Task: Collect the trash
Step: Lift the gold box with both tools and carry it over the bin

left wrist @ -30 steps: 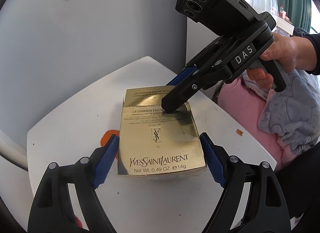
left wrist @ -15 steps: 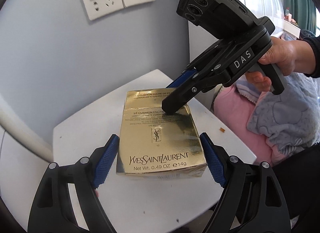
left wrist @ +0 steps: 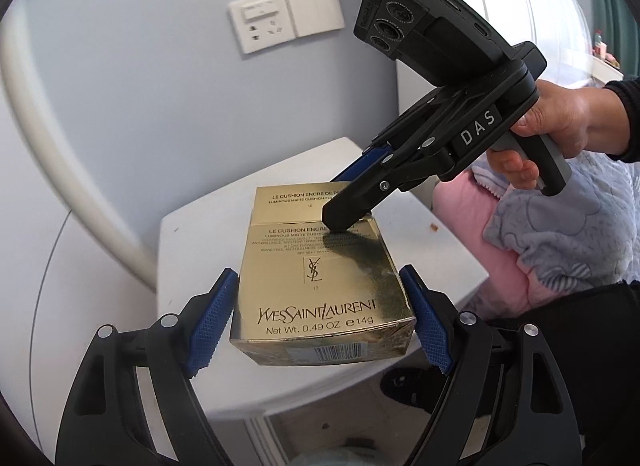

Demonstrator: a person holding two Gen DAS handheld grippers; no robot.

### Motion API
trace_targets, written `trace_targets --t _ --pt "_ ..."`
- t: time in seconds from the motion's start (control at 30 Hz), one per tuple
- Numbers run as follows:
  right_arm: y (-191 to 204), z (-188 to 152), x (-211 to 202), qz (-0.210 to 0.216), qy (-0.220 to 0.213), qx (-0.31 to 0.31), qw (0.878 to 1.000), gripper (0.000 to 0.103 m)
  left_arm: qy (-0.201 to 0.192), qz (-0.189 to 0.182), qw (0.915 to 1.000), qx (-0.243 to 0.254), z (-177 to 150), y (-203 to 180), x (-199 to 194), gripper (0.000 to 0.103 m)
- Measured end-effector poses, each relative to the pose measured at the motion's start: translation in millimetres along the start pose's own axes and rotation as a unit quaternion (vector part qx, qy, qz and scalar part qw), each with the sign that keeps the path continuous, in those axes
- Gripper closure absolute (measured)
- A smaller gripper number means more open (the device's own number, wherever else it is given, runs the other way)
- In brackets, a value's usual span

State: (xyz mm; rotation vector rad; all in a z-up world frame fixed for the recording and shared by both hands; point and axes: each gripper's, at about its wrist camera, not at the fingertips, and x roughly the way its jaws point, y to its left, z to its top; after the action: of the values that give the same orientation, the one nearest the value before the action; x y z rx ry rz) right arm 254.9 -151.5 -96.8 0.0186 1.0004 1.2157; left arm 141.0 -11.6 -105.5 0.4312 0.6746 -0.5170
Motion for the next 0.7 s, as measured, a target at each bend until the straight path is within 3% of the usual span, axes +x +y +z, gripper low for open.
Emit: trace_targets --t 0.3,0.7 --pt "57.9 13.0 49.4 0.038 0.028 -0.049 0.998 0.066 0.008 0.052 0.9976 -0.045 -54.2 9.4 -63.7 0.024" --pt "125.3 22.3 134.0 0.091 0.078 -0.102 0.988 0.066 0.027 0.11 0.9871 -0.113 -134.9 14.8 -130.6 0.024"
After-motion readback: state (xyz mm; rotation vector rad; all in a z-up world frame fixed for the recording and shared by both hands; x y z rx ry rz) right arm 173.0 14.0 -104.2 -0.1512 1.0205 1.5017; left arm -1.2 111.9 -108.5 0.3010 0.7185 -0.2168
